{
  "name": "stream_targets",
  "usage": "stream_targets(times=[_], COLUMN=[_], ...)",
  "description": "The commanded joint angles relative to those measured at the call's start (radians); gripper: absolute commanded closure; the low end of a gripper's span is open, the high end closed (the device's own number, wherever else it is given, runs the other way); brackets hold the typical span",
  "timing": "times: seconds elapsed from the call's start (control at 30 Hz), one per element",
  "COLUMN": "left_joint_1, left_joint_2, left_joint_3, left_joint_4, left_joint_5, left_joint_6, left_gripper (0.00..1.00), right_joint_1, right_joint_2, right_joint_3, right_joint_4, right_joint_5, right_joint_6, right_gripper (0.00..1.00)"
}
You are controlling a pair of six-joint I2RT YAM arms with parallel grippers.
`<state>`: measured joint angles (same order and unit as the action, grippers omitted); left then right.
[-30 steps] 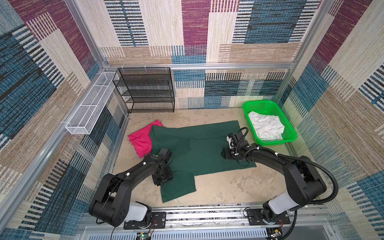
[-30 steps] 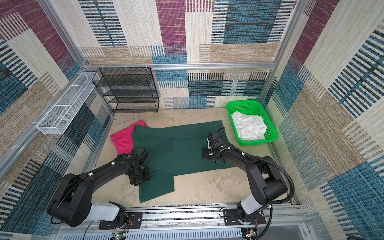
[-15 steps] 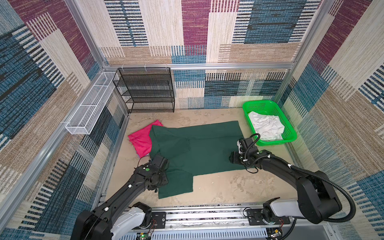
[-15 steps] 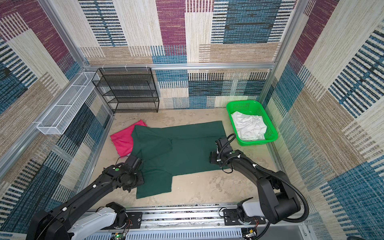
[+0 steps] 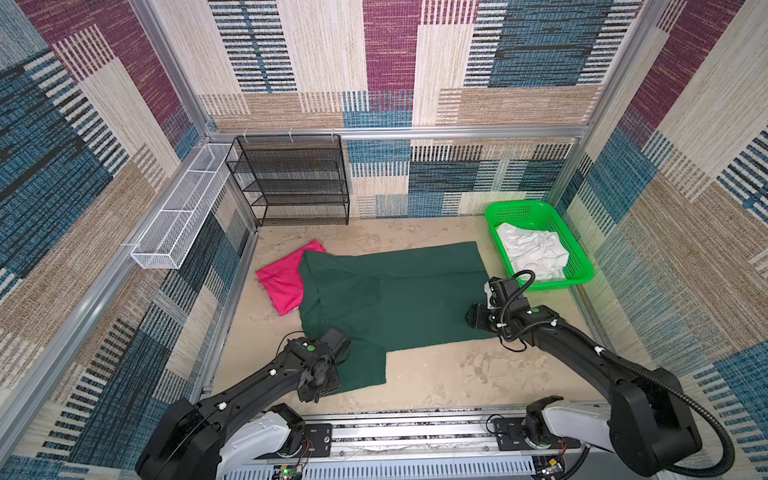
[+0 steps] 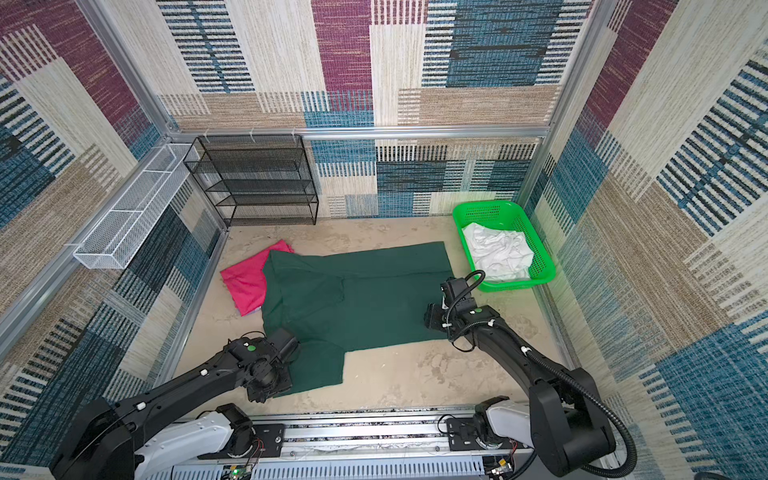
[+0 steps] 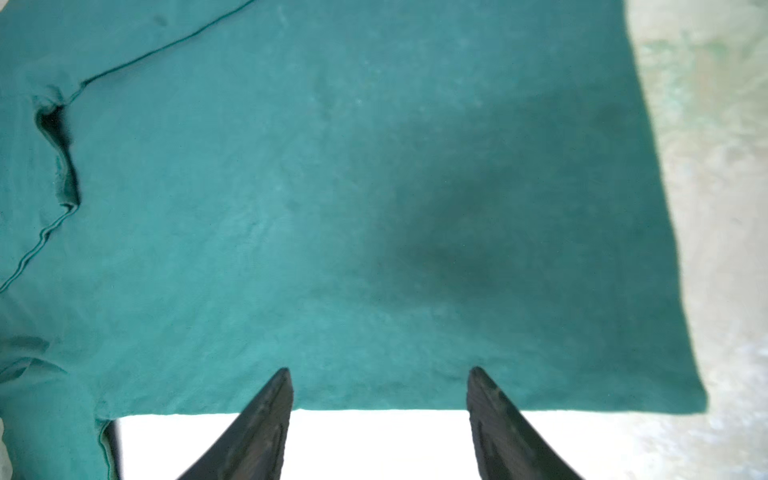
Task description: Fold and stack the t-shirts
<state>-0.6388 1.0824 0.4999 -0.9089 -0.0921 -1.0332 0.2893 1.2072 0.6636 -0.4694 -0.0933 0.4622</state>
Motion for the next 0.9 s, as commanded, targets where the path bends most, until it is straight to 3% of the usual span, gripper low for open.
stream_targets(times=[0.0, 0.13, 0.23, 0.33, 0.4, 0.57, 0.7, 0.87], left_joint_1=[-0.005, -0.005, -0.008, -0.015, -0.014, -0.013, -0.008, 0.016], left_joint_2=[0.002, 0.02, 0.046, 0.012, -0.036, -0.175, -0.227, -0.216], left_joint_3=[-0.032, -0.11, -0.149, -0.12, -0.08, 0.08, 0.185, 0.251], left_joint_4=[0.049, 0.16, 0.226, 0.177, 0.113, -0.039, -0.129, -0.144], left_joint_5=[0.003, 0.027, 0.051, 0.013, -0.024, -0.118, -0.211, -0.241], left_joint_6=[-0.066, -0.093, -0.098, -0.089, -0.077, -0.028, 0.012, 0.09], left_gripper=[0.58, 0.63, 0.81, 0.92, 0.98, 1.0, 1.0, 1.0], right_joint_1=[-0.013, -0.016, -0.022, -0.049, -0.069, -0.126, -0.14, -0.219], right_joint_2=[-0.019, -0.006, -0.004, -0.017, -0.029, -0.136, -0.201, -0.145], right_joint_3=[-0.012, 0.002, 0.008, -0.025, -0.063, -0.179, -0.156, -0.164], right_joint_4=[0.0, -0.003, 0.001, 0.044, 0.065, 0.048, -0.078, -0.086], right_joint_5=[-0.022, -0.04, -0.05, -0.08, -0.081, 0.007, 0.148, 0.114], right_joint_6=[0.0, -0.011, -0.006, 0.029, 0.072, 0.242, 0.313, 0.302], right_gripper=[0.31, 0.31, 0.31, 0.33, 0.4, 0.43, 0.44, 0.46])
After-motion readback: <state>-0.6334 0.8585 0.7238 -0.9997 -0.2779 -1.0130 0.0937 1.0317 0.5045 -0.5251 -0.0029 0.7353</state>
